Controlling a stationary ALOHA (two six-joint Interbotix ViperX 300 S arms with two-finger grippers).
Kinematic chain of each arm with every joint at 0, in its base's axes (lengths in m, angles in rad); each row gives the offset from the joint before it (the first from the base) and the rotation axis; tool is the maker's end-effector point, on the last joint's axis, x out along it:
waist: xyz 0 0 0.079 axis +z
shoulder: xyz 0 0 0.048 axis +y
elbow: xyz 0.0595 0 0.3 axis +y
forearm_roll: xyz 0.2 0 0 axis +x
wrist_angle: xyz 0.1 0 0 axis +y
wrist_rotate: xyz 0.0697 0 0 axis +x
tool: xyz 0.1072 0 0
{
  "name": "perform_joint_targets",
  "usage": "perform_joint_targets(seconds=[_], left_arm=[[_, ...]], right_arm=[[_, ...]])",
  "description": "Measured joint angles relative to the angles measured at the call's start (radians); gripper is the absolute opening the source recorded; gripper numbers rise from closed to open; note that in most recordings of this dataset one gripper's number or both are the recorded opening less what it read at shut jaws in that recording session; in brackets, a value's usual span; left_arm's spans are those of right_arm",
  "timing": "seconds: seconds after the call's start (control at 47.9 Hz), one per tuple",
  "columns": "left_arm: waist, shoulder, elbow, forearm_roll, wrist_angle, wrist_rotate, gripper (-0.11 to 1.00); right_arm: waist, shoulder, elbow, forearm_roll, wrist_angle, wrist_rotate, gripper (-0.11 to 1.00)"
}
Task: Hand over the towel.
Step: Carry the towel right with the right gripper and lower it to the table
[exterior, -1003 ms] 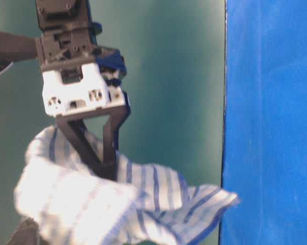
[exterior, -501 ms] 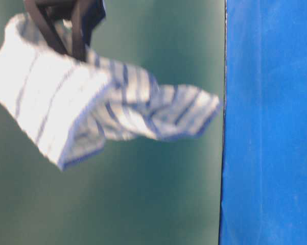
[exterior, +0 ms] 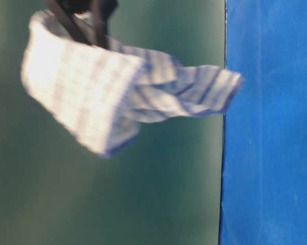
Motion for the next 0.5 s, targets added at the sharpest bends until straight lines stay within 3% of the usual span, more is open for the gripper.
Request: perform_joint_targets(seconds=[0.251, 0.501], left_arm=[[0.000, 0.000, 0.002, 0.000, -0.002, 0.000, 0.93], [0.000, 0.000, 0.014, 0.000, 0.000, 0.000, 0.93]], right_arm=[[-0.064, 0.222, -0.137, -0.003, 0.264, -0.008, 0.06], [-0.069, 0.479, -0.233, -0.017, 0.413, -0.014, 0.06]])
